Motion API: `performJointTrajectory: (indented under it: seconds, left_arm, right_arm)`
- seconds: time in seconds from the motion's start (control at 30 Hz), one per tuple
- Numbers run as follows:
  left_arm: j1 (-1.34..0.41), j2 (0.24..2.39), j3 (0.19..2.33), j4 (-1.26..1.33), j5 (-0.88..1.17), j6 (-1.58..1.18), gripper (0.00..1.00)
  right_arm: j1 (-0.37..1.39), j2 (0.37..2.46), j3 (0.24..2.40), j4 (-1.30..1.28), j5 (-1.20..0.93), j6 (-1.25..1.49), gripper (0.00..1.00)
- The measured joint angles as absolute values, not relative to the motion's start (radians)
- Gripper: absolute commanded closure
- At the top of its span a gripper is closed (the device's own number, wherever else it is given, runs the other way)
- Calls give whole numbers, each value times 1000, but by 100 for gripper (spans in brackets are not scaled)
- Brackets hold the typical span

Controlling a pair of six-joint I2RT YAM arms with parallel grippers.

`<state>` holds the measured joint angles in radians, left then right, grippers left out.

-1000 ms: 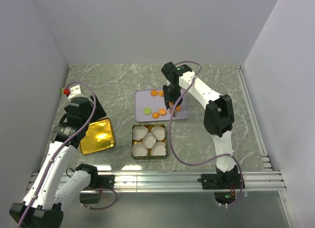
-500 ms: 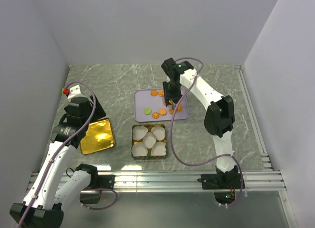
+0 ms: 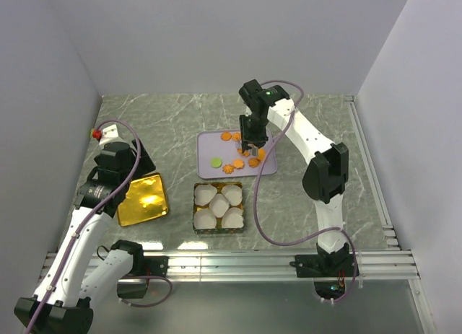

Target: Pack the cookies

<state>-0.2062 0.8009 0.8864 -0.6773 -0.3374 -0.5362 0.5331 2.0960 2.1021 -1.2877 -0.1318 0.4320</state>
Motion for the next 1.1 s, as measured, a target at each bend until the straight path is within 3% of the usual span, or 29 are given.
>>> performJointTrajectory:
  seconds: [0.27,0.53,1.1]
  left_arm:
    - [-206,800,886,-677,-337,-536,12]
    - [-206,791,885,-677,-337,-536,12]
    - [-206,781,884,-677,-336,-536,12]
  right_arm:
    - [533,2056,2118,-1294,-140,448,58]
    - [533,2039,2111,-1300,-112,434,32]
    - [534,2008,1971,-1294,-84,450,31]
